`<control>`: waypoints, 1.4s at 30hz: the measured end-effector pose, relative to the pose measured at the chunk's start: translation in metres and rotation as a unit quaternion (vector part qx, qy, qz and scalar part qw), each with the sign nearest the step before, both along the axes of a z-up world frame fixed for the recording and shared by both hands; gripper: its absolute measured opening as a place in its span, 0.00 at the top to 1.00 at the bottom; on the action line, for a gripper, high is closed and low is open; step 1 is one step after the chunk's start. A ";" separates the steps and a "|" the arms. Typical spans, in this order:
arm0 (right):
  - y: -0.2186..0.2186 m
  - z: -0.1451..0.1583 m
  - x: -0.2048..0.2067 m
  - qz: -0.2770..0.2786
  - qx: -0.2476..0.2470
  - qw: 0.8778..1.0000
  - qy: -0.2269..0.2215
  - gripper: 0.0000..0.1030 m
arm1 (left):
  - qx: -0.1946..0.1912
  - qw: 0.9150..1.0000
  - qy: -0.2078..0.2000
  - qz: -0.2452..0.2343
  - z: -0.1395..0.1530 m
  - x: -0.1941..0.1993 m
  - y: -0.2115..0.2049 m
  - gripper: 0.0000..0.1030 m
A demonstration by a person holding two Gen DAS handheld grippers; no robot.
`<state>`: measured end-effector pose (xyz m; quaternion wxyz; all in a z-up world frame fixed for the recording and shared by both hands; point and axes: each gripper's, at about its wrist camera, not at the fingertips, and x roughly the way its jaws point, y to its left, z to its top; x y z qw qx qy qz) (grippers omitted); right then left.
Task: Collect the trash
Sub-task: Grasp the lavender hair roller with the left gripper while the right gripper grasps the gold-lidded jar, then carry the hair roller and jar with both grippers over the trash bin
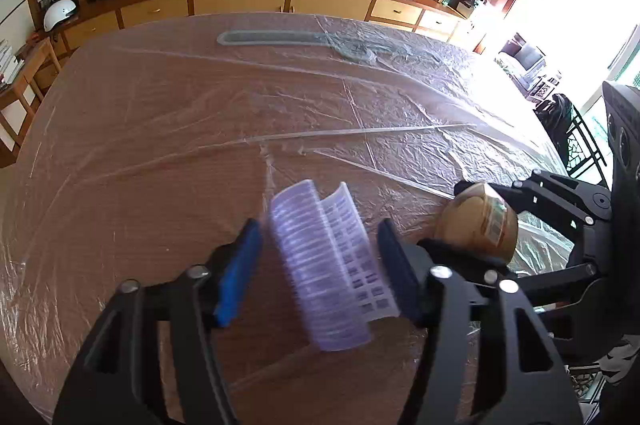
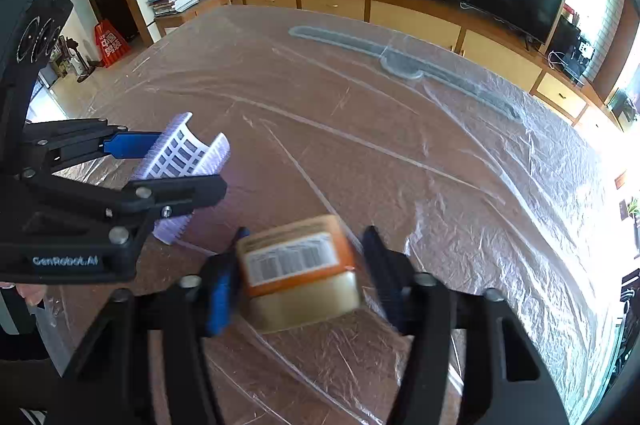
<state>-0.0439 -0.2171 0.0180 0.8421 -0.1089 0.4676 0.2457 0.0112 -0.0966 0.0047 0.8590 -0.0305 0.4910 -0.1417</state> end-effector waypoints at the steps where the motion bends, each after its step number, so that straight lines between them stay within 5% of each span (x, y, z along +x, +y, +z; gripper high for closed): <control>1: 0.000 0.001 -0.002 0.000 0.001 1.000 -0.003 0.55 | 0.001 1.000 -0.001 0.001 0.000 0.000 0.000 0.52; 18: -0.025 0.003 -0.005 -0.060 0.085 0.994 0.028 0.56 | -0.025 1.000 -0.016 -0.003 0.009 -0.010 -0.003 0.58; 42: -0.041 0.008 -0.054 -0.138 0.121 0.982 0.038 0.56 | -0.041 0.998 -0.023 -0.038 0.020 -0.051 0.002 0.58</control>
